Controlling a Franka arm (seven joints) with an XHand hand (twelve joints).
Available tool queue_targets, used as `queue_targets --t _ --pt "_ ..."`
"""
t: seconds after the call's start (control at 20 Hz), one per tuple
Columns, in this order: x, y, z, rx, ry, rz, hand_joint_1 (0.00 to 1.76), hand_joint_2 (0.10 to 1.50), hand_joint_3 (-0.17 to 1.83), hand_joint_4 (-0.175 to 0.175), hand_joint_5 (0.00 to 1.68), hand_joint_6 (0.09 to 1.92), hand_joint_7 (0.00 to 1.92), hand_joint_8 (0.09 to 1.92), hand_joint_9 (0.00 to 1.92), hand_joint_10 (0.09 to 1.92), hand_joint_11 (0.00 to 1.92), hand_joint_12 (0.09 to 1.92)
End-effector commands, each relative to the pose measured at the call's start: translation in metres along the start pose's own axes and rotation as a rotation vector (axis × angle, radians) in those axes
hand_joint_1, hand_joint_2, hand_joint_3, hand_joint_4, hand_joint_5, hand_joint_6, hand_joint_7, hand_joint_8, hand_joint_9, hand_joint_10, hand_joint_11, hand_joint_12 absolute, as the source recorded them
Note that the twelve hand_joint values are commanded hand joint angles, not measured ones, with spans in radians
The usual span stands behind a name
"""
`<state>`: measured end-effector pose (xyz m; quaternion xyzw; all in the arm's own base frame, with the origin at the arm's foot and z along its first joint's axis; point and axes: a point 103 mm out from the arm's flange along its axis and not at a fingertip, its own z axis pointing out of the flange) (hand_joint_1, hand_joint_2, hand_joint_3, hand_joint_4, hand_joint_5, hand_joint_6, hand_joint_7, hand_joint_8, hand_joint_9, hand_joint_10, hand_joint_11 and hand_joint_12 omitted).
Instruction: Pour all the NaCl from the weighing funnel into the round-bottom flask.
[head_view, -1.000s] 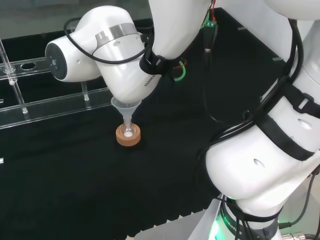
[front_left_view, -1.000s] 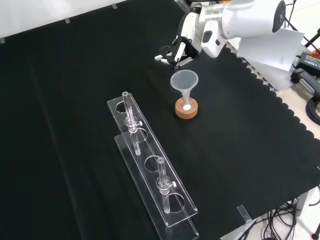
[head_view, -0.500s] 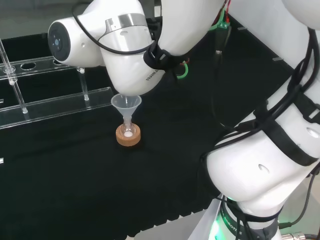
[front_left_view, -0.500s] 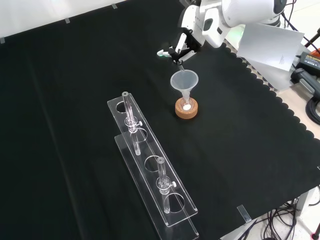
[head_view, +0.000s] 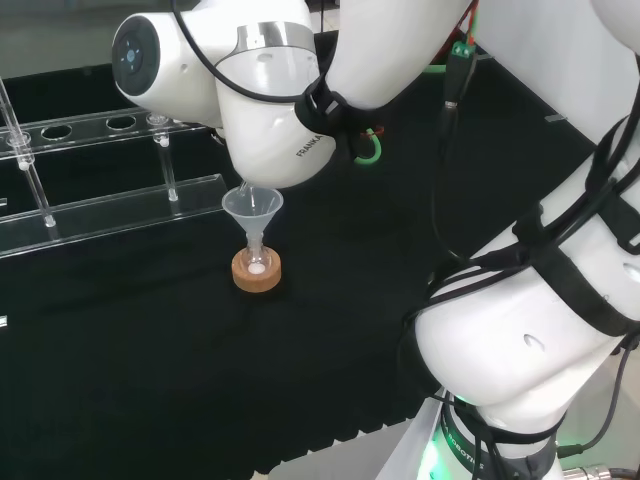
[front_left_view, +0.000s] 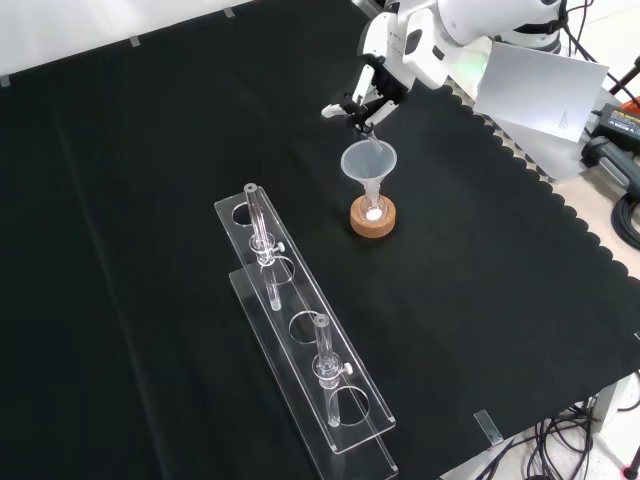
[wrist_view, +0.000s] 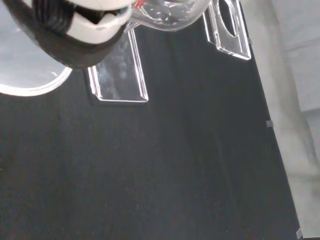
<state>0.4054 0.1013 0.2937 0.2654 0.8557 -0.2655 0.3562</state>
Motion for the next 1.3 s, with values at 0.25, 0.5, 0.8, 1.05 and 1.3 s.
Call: queue_targets --t 0.25,0.5,0.8,1.05,1.3 --pt "-0.011 -0.007 0.017 -0.023 0.147 0.139 1.09 0.82 0.34 0.175 1.27 0.55 1.64 0.09 1.14 0.11 0.15 1.54" --pt "-0.028 -0.019 0.049 -0.071 0.295 0.288 1.09 0.82 0.34 0.175 1.27 0.55 1.64 0.09 1.14 0.11 0.15 1.53" --pt "-0.046 -0.021 0.081 -0.080 0.375 0.417 1.09 0.82 0.35 0.175 1.27 0.56 1.64 0.09 1.14 0.11 0.15 1.53" --pt "-0.055 -0.015 0.100 -0.060 0.417 0.478 1.09 0.81 0.35 0.175 1.27 0.56 1.64 0.09 1.15 0.11 0.15 1.53" --pt "-0.062 -0.032 0.131 -0.071 0.488 0.531 1.09 0.81 0.35 0.175 1.27 0.56 1.64 0.09 1.15 0.11 0.15 1.53"
